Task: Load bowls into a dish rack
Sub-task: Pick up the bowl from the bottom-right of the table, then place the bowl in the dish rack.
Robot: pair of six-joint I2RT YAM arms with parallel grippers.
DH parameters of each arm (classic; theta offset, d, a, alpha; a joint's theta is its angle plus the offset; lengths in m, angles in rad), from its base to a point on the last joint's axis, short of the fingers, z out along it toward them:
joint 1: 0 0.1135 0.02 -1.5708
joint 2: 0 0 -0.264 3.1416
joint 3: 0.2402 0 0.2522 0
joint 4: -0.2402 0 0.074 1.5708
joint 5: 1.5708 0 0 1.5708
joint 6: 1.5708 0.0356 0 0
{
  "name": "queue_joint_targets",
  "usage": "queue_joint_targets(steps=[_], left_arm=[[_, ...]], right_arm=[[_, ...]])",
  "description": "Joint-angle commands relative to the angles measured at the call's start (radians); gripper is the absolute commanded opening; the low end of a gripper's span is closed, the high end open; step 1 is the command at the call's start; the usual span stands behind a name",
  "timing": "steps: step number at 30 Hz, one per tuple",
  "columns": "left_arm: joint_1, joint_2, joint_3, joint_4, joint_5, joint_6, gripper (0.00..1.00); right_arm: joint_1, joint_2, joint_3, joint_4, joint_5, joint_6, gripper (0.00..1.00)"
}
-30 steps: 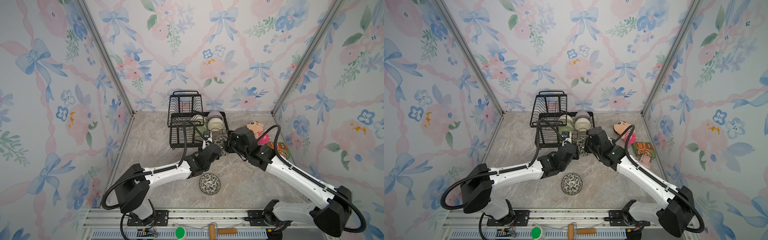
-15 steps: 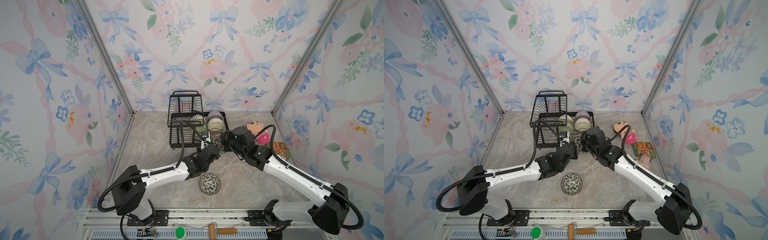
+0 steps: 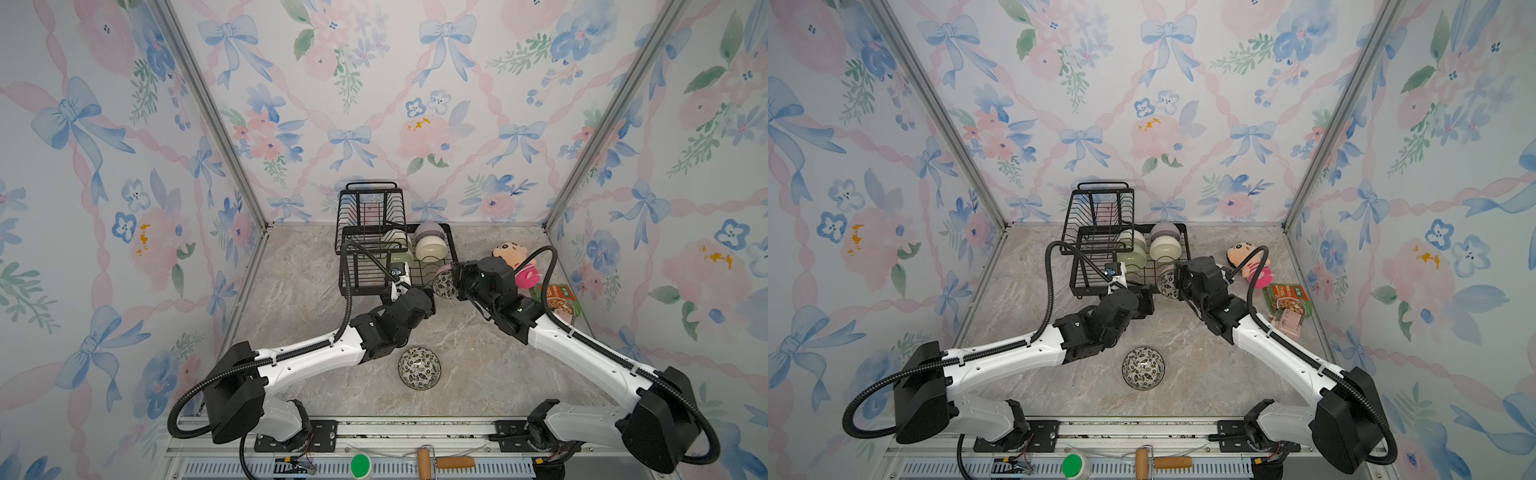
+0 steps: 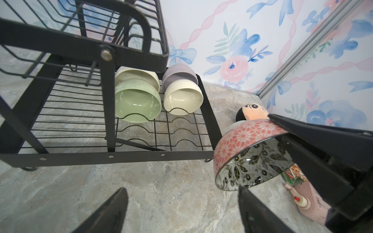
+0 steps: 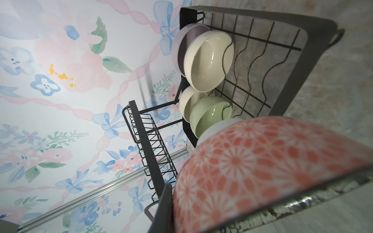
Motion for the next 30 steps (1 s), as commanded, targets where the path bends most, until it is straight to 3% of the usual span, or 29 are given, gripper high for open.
queue_joint_targets(steps=[1, 9, 13, 18, 30], left_arm=[[0.025, -0.052, -0.015, -0.055, 0.030, 0.034, 0.98], [0.098, -0.097, 0.026, -0.102, 0.158, 0.218, 0.98], [0.098, -0.066, 0.070, -0.117, 0.170, 0.336, 0.98], [0.100, -0.012, 0.110, -0.138, 0.173, 0.390, 0.98], [0.124, 0.055, 0.130, -0.143, 0.203, 0.438, 0.98]], right_arm=[[-0.045, -0.048, -0.029, 0.245, -0.067, -0.173, 0.00], [-0.145, -0.008, -0.088, 0.508, -0.305, -0.417, 0.00], [-0.134, 0.014, -0.125, 0.605, -0.311, -0.568, 0.00], [-0.130, 0.092, -0.175, 0.801, -0.298, -0.666, 0.00], [-0.135, 0.428, -0.100, 1.066, -0.279, -0.590, 0.00]])
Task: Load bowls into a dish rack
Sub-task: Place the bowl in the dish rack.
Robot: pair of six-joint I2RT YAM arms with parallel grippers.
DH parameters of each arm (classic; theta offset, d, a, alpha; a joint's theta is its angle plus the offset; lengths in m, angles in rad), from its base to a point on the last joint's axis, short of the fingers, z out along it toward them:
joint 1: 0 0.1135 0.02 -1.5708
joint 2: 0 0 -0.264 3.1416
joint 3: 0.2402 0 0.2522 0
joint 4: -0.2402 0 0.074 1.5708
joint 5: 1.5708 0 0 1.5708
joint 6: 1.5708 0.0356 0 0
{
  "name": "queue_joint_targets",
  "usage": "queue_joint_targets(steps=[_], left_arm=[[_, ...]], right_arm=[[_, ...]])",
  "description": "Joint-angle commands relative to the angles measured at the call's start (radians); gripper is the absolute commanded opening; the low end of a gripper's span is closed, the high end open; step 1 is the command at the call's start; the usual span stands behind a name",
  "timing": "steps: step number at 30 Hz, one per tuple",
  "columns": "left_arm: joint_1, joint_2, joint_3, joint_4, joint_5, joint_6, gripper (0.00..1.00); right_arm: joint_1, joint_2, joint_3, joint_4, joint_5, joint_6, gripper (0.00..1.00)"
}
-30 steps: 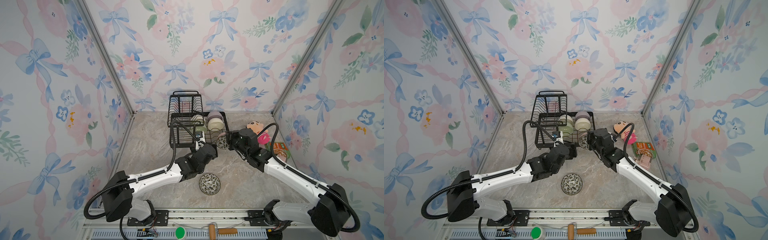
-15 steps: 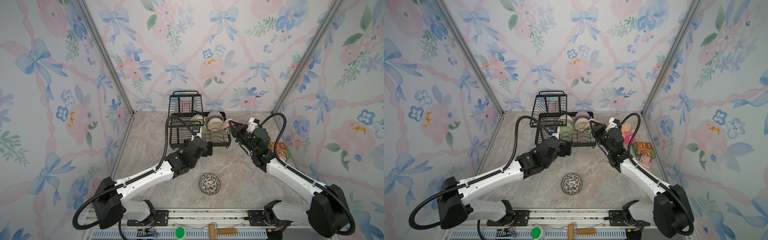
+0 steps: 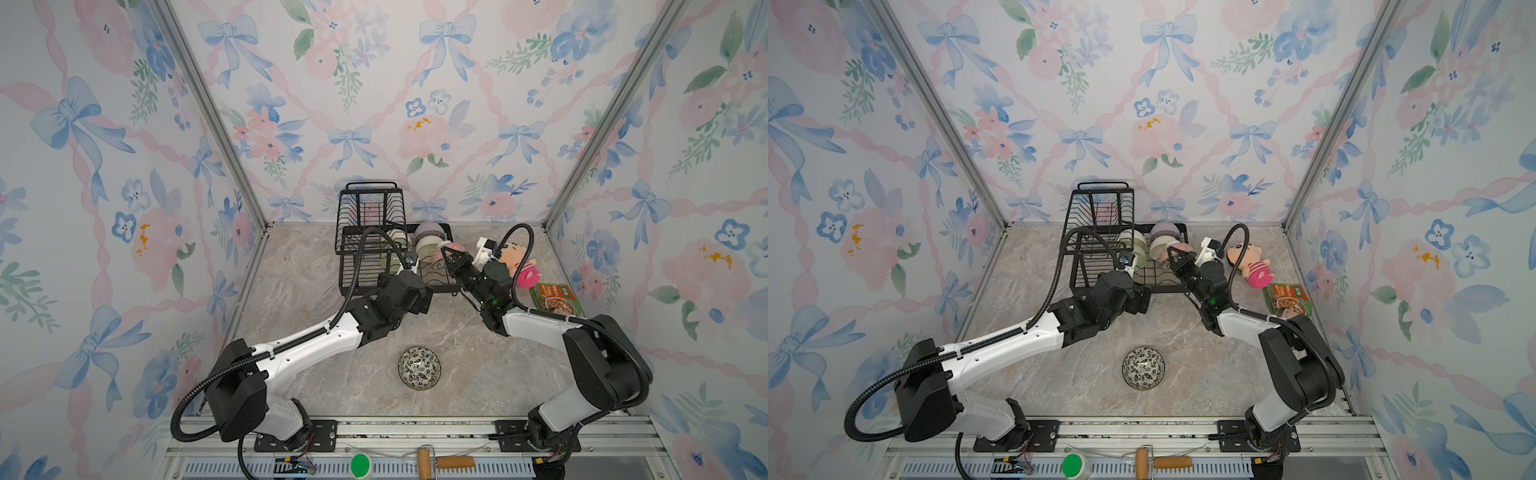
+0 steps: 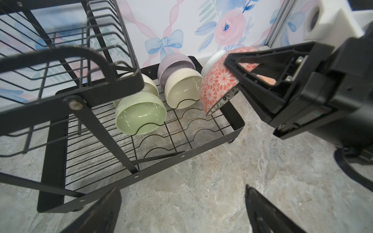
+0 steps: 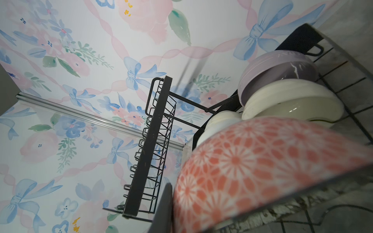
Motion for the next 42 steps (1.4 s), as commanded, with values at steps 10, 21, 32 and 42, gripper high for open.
queue_joint_targets(steps=[10, 21, 32, 42], left_arm=[[0.054, 0.047, 0.032, -0.015, 0.081, 0.027, 0.98], [0.116, 0.040, 0.032, -0.034, 0.123, 0.022, 0.98], [0.128, 0.018, 0.006, -0.052, 0.129, 0.009, 0.98], [0.137, 0.003, -0.002, -0.060, 0.132, 0.009, 0.98]], right_arm=[[0.020, 0.260, 0.169, 0.274, 0.039, 0.067, 0.00], [0.022, 0.389, 0.262, 0.291, 0.057, 0.120, 0.00], [0.020, 0.475, 0.284, 0.357, -0.018, 0.136, 0.00], [0.014, 0.523, 0.318, 0.351, -0.109, 0.114, 0.00]])
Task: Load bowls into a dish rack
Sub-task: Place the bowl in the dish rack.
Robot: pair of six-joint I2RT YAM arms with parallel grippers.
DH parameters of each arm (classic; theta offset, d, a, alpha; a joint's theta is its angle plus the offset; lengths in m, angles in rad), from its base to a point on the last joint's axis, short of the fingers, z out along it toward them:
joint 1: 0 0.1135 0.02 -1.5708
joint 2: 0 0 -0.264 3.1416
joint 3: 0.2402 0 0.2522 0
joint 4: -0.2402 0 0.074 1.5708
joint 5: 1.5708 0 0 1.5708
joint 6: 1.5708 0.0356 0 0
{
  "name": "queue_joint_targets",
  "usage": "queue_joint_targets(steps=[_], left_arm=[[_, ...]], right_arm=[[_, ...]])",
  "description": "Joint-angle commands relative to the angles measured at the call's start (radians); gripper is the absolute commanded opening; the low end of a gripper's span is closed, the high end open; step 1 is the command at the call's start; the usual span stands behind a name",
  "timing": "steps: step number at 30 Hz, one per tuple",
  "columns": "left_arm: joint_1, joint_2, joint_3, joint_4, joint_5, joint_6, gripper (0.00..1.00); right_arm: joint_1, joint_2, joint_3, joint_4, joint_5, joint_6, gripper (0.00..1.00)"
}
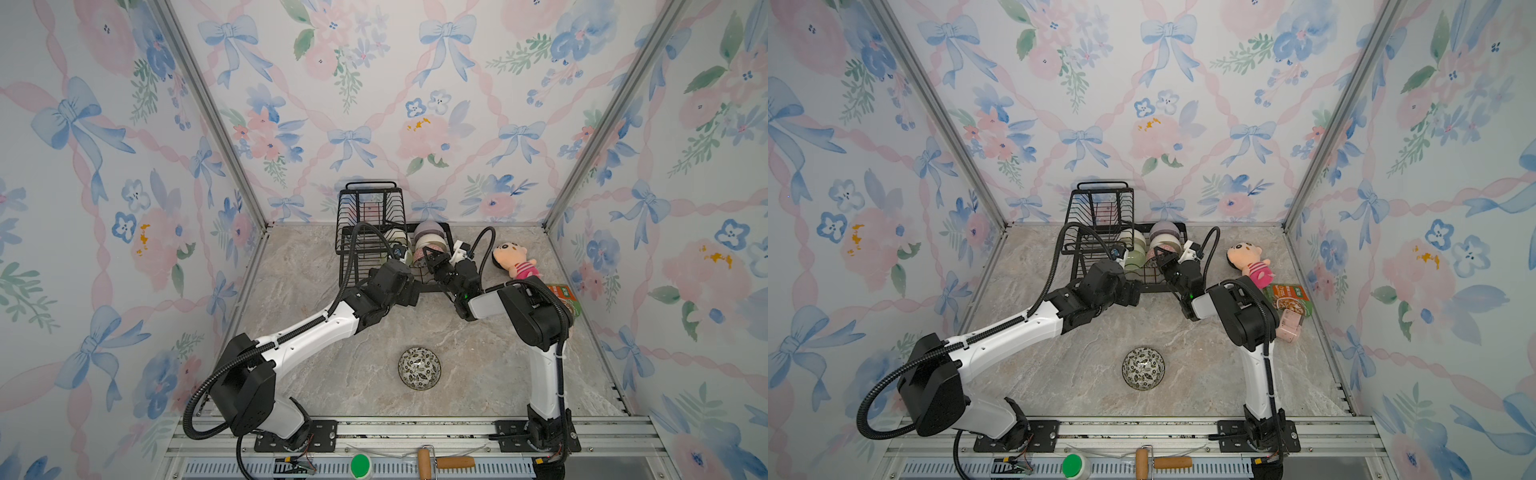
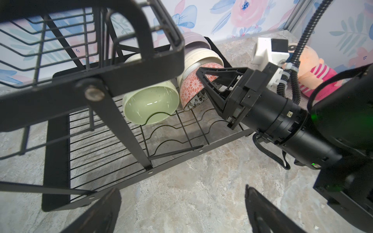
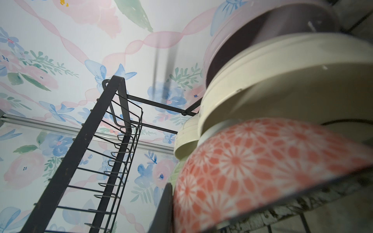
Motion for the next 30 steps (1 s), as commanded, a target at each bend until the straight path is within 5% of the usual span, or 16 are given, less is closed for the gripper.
queue_joint_targets(steps=[1, 14, 26, 30], left_arm=[[0.008, -0.030, -0.012, -0.029, 0.007, -0.001, 0.98], [0.015, -0.035, -0.016, -0.034, 0.014, 0.000, 0.98], [0.018, -0.048, -0.020, -0.044, 0.022, 0.000, 0.98], [0.018, -0.051, -0.021, -0.047, 0.024, -0.002, 0.98]], right_arm=[[0.007, 0.020, 0.057, 0.072, -0.100, -0.023, 0.00], [0.001, 0.001, 0.067, -0.079, -0.233, -0.187, 0.00], [-0.015, 0.034, 0.016, 0.057, -0.211, -0.191, 0.00], [-0.026, 0.067, -0.012, 0.179, -0.129, -0.086, 0.00]])
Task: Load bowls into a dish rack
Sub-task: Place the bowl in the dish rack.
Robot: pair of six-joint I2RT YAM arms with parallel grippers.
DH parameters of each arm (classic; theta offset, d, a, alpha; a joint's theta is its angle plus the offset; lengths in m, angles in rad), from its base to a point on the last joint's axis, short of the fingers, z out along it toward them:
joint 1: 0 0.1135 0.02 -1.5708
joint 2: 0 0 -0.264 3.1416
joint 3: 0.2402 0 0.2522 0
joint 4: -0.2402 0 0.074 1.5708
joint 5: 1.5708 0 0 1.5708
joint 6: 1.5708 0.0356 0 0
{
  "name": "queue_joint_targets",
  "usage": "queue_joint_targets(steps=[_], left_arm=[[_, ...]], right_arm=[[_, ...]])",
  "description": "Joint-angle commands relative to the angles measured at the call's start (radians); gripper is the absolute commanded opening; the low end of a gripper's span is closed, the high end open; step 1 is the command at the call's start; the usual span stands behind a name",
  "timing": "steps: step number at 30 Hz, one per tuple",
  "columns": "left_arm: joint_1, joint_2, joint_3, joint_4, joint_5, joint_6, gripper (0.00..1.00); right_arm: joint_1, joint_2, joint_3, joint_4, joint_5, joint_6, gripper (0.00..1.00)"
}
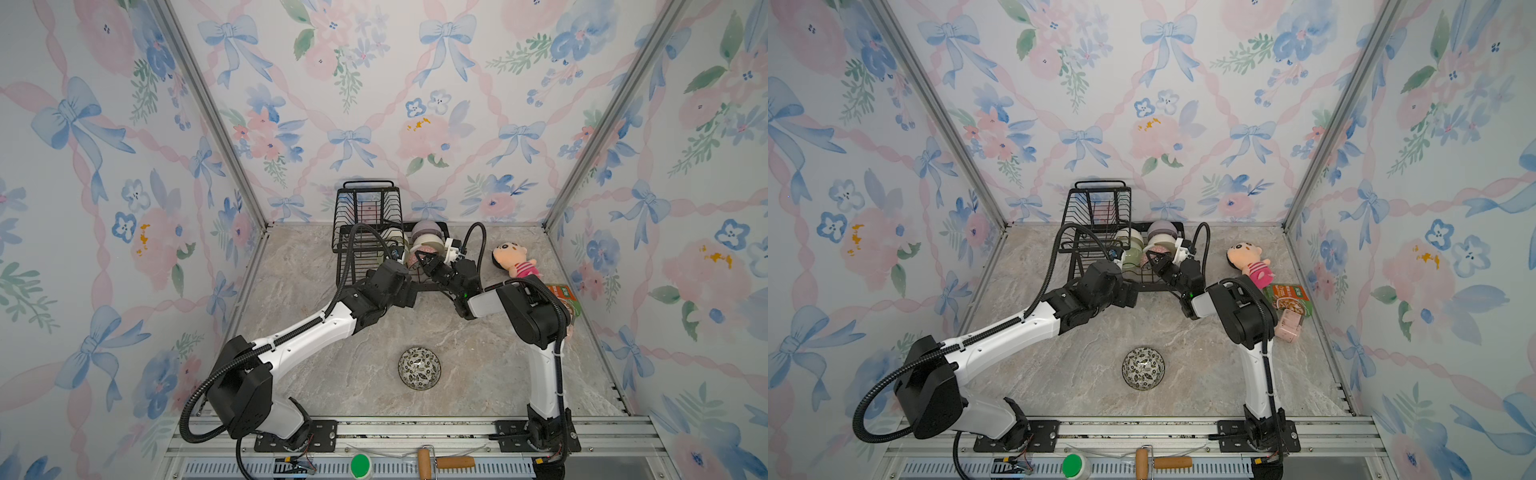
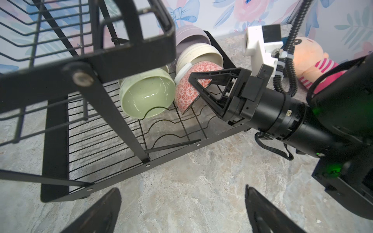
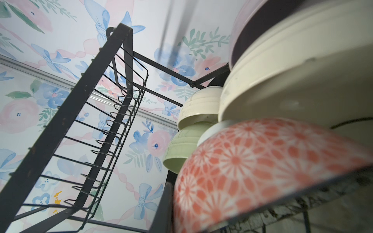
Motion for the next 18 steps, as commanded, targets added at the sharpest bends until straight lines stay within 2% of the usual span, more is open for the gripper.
queue_joint_targets(steps=[1, 18], left_arm=[[0.008, -0.029, -0.011, -0.016, 0.015, -0.004, 0.98], [0.008, -0.014, -0.002, -0.020, 0.029, -0.006, 0.98]], right_arm=[[-0.010, 0.039, -0.015, 0.146, 0.054, 0.068, 0.00], [-0.011, 0.031, -0.004, 0.146, 0.175, 0.075, 0.00]])
